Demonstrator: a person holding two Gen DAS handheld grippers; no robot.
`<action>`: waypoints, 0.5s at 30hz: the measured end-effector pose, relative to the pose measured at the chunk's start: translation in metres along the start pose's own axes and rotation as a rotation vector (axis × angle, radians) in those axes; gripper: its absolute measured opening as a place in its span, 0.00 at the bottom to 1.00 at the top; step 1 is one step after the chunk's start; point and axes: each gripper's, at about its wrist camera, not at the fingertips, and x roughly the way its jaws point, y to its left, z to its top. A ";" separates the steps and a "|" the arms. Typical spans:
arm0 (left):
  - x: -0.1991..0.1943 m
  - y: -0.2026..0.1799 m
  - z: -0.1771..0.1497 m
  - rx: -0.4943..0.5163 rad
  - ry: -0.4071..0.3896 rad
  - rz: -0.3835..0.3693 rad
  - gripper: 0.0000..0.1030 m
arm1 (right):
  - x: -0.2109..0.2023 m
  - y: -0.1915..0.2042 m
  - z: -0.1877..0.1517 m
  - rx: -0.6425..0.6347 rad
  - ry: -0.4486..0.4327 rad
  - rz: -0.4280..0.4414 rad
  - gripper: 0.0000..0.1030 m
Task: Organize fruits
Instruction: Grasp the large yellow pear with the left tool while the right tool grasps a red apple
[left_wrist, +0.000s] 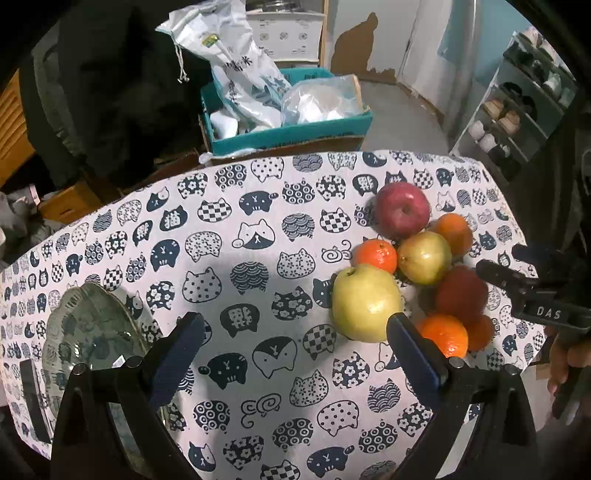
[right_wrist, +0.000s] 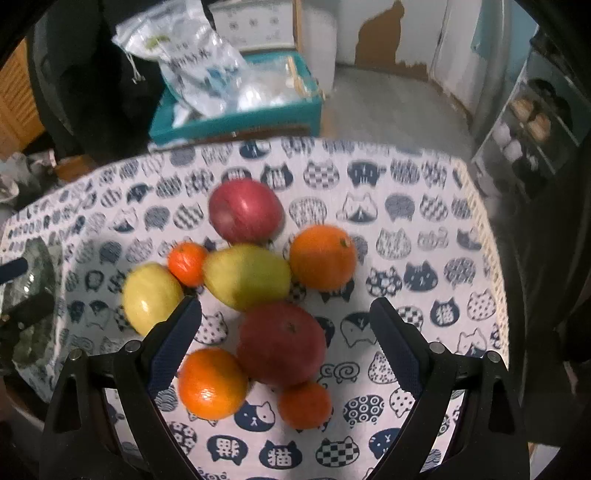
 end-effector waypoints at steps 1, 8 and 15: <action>0.003 0.000 0.000 -0.002 0.007 -0.004 0.97 | 0.006 -0.002 -0.002 0.004 0.020 0.001 0.89; 0.020 -0.008 0.001 0.015 0.039 -0.002 0.97 | 0.038 -0.006 -0.009 0.028 0.101 0.008 0.89; 0.034 -0.014 0.002 0.016 0.066 -0.022 0.97 | 0.058 -0.006 -0.015 0.044 0.153 0.008 0.88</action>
